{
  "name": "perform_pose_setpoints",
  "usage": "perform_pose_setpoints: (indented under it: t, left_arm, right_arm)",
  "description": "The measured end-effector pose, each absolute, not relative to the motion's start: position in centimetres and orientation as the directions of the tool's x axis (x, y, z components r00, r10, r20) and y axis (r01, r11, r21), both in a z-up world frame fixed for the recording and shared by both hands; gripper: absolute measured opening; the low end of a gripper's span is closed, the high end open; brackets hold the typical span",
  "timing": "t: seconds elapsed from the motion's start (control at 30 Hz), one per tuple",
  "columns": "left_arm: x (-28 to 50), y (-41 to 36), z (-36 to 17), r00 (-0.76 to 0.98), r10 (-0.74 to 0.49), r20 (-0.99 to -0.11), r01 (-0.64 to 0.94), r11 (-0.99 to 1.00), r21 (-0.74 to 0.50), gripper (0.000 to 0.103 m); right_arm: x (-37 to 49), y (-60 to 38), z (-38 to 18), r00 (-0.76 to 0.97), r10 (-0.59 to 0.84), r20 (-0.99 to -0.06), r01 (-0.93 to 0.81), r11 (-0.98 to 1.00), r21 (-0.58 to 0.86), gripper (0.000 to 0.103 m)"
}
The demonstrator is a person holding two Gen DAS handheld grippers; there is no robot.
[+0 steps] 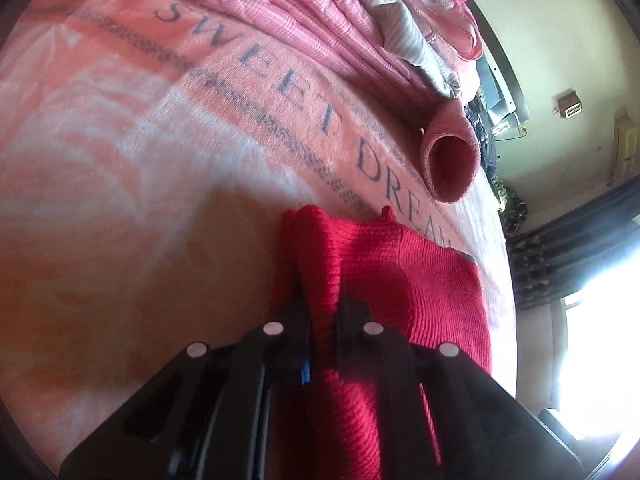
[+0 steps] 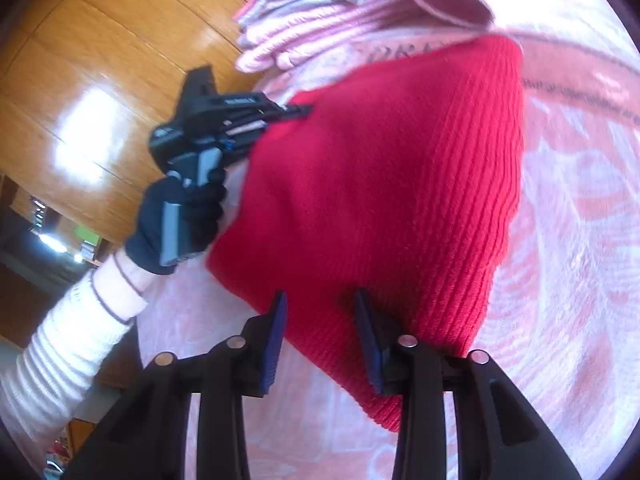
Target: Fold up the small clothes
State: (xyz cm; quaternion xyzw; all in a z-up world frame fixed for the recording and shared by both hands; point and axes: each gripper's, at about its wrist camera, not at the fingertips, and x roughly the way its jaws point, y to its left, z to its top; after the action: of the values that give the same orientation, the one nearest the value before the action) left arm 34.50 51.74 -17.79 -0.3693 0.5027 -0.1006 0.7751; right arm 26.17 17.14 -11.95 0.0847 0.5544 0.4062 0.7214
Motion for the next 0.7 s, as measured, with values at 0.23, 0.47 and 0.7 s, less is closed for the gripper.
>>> perform_pose_setpoints:
  t: [0.23,0.47,0.7]
  left_arm:
    - [31.8,51.3,-14.8,0.417,-0.533,-0.736,-0.217,0.728,-0.650,0.053]
    - [22.6,49.2,-14.3,0.322,-0.554,-0.768,-0.210,0.749,-0.628,0.054]
    - [19.6,47.2,-14.7,0.288,-0.522,-0.803,-0.191,0.790,-0.583,0.021]
  right_arm:
    - [25.1,15.6,-10.3,0.098,0.681,-0.726,-0.496,0.666,0.557,0.040]
    - [23.9,12.4,-9.6,0.189,0.636,-0.748,-0.446,0.734,0.512,0.045]
    - [23.0,12.0,-10.5,0.167,0.623,-0.764,-0.432,0.743,0.511,0.045]
